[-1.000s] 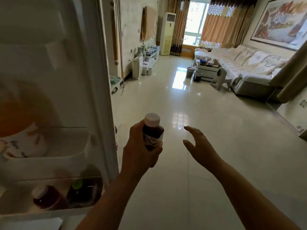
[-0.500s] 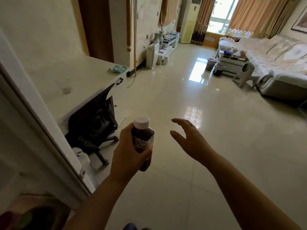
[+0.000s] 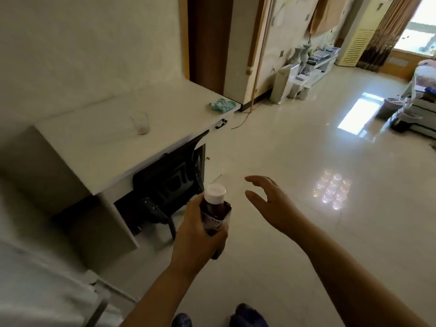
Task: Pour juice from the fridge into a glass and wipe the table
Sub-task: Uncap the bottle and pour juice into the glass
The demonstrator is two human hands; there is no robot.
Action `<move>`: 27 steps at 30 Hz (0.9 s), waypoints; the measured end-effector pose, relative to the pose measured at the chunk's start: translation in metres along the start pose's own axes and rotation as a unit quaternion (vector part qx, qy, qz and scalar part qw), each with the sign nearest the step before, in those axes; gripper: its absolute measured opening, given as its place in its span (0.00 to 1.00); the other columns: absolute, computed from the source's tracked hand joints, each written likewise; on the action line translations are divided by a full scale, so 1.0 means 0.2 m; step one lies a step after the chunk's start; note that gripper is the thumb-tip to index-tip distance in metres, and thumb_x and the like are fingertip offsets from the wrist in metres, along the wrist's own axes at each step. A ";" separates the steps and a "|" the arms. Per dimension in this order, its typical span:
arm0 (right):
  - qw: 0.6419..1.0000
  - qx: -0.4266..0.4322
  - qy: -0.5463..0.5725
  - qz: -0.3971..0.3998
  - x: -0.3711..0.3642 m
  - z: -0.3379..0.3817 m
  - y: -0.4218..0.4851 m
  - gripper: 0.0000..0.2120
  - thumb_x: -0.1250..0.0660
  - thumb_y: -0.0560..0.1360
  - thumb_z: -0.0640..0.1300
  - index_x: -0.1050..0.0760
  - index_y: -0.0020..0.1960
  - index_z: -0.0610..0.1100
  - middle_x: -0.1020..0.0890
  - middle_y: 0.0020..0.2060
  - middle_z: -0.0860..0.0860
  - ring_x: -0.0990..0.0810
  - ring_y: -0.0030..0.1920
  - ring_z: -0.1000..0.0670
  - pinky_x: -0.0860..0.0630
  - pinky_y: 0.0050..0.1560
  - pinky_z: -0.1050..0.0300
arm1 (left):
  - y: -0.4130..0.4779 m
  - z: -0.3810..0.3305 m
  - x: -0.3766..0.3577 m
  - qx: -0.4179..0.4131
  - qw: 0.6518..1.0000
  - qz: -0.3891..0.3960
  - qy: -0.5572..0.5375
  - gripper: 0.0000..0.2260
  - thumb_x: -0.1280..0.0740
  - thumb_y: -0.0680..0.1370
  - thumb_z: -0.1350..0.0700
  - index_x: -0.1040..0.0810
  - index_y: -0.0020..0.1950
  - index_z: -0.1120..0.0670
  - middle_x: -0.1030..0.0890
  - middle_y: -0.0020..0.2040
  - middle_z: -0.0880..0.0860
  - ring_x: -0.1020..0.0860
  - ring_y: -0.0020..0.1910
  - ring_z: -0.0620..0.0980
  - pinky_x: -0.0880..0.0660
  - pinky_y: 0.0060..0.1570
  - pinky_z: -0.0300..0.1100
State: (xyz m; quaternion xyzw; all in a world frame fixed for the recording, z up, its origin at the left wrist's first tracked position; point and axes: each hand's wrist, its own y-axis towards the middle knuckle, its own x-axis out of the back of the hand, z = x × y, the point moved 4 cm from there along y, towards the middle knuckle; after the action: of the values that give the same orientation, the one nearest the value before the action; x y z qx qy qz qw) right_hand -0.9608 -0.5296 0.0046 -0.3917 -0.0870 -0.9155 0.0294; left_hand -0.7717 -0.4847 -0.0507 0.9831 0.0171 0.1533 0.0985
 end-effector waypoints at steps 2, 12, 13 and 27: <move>0.999 0.027 0.009 0.026 0.00 -0.04 0.16 0.16 0.39 0.77 0.53 0.31 0.64 0.55 0.27 0.63 0.54 0.31 0.64 0.53 0.32 0.64 0.50 | 0.09 0.02 -0.02 0.000 0.999 -0.035 0.016 0.35 0.25 0.68 0.53 0.42 0.62 0.27 0.31 0.58 0.27 0.28 0.57 0.29 0.30 0.45 0.21; 0.979 0.142 0.000 0.145 -0.07 -0.08 0.93 0.17 0.41 0.77 0.54 0.32 0.65 0.55 0.27 0.63 0.53 0.30 0.61 0.54 0.34 0.57 0.59 | 0.53 0.02 -0.05 -0.003 0.976 -0.195 0.091 0.32 0.27 0.70 0.46 0.43 0.65 0.30 0.33 0.62 0.29 0.31 0.62 0.30 0.33 0.50 0.20; 0.976 0.152 -0.001 0.156 -0.09 -0.07 0.98 0.17 0.41 0.77 0.55 0.33 0.65 0.56 0.27 0.63 0.53 0.30 0.60 0.55 0.34 0.56 0.59 | 0.56 0.02 -0.04 -0.001 0.974 -0.202 0.101 0.32 0.26 0.70 0.47 0.43 0.65 0.30 0.33 0.62 0.31 0.31 0.62 0.30 0.33 0.51 0.20; 0.912 0.234 0.087 0.324 -0.71 0.41 1.76 0.16 0.41 0.75 0.59 0.35 0.62 0.64 0.31 0.57 0.61 0.28 0.52 0.66 0.31 0.46 0.71 | 1.18 0.36 0.45 0.020 0.931 -0.260 0.255 0.29 0.27 0.70 0.48 0.36 0.68 0.49 0.28 0.62 0.42 0.26 0.60 0.40 0.25 0.55 0.33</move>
State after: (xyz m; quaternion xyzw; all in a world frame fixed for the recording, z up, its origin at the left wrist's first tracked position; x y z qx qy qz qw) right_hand -0.7617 -0.8634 0.0059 -0.2988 -0.1643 -0.8396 0.4228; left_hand -0.6629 -0.7244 -0.0434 0.8740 0.2998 0.3671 0.1074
